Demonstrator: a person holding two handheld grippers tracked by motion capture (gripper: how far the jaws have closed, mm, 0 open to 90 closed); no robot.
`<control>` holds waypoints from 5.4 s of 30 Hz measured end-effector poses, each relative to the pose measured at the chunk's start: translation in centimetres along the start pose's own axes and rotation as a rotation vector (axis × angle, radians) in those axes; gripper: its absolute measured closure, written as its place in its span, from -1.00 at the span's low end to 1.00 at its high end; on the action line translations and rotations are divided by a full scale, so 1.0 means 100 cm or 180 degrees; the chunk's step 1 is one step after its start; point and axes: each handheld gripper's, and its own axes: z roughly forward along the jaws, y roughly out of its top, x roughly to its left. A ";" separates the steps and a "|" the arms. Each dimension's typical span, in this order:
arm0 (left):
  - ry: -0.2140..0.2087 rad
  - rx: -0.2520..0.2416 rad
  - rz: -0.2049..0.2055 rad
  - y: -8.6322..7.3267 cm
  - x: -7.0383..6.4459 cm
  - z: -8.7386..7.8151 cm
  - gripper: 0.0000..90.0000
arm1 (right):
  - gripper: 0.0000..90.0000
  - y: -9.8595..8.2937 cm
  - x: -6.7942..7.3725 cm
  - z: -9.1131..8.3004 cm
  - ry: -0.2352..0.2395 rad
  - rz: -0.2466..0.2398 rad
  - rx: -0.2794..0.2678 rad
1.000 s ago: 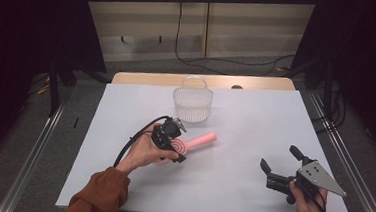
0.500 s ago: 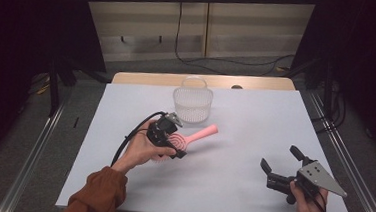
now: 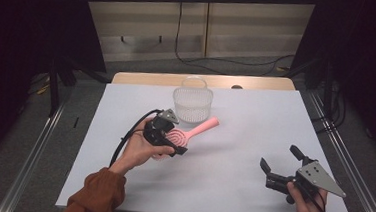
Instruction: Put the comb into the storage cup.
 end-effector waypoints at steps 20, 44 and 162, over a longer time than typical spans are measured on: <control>-0.0166 -0.0008 0.0179 0.004 -0.014 -0.006 -0.56 | -1.00 0.020 0.039 0.025 0.0346 -0.0427 0.0091; -0.0313 0.0123 0.0336 0.014 -0.027 -0.001 -0.56 | -0.97 0.035 0.083 0.067 0.0649 -0.1237 0.0073; -0.0273 0.0398 0.0525 0.046 -0.044 0.039 -0.64 | 0.80 -0.005 0.136 0.090 0.0304 -0.4189 0.0281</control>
